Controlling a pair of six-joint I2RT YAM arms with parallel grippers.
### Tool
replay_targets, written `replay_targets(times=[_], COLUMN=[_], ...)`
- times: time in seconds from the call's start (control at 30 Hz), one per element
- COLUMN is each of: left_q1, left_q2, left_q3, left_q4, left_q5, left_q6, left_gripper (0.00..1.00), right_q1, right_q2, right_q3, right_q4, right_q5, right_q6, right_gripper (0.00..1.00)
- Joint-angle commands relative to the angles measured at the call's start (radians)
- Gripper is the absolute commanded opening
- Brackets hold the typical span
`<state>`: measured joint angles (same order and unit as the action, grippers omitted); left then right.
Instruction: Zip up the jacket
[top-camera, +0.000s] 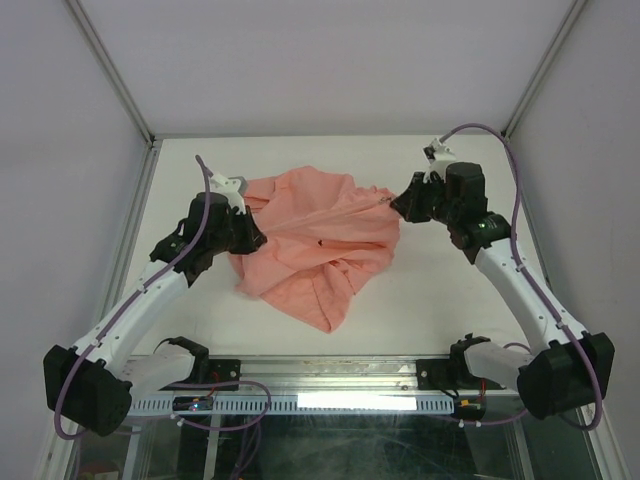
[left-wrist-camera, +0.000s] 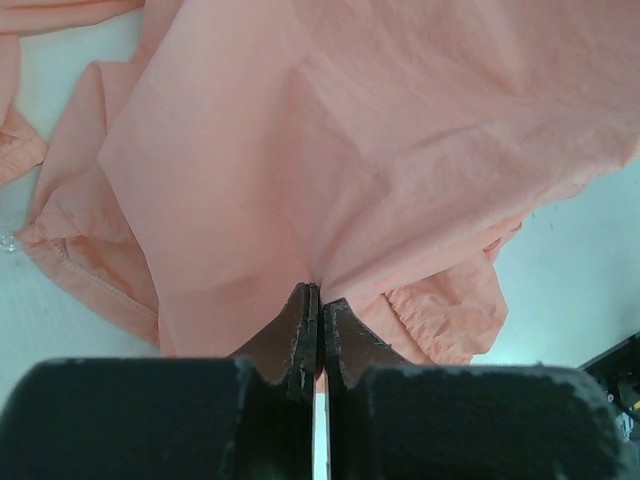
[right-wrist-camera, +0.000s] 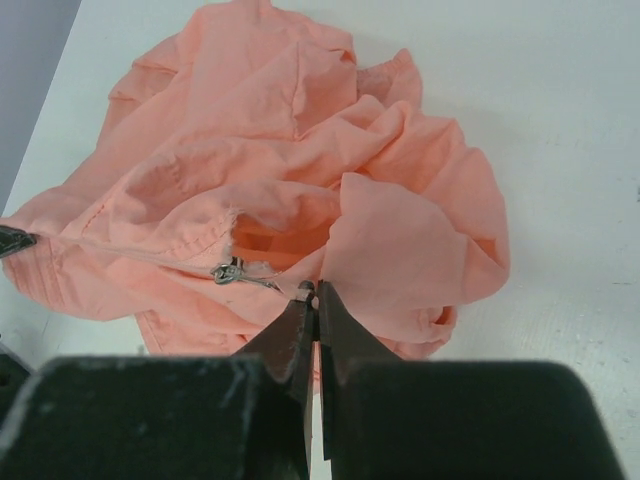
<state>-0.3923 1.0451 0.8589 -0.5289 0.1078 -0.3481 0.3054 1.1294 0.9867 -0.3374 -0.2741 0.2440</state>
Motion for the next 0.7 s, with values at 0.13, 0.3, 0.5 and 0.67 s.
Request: replay_targets(times=[0.13, 0.3, 0.5, 0.67], left_q1=[0.018, 0.018, 0.017, 0.018], left_q2=[-0.008, -0.033, -0.002, -0.004], left_q3=[-0.008, 0.001, 0.084, 0.118], left_q4=[-0.035, -0.002, 0.022, 0.05], left_q5=[-0.186, -0.121, 0.041, 0.14], left_q6=[0.002, 0.017, 0.006, -0.024], left_gripper=[0.0, 0.0, 0.0, 0.26], right_q1=[-0.283, -0.324, -0.324, -0.325], right_q2=[0.031, 0.011, -0.06, -0.152], right_q3=[0.153, 0.153, 0.091, 0.047], right_q4=[-0.02, -0.003, 0.005, -0.039], right_q5=[0.051, -0.071, -0.119, -0.06], right_q6=[0.02, 0.04, 0.034, 0.022], right_gripper=[0.0, 0.0, 0.0, 0.0])
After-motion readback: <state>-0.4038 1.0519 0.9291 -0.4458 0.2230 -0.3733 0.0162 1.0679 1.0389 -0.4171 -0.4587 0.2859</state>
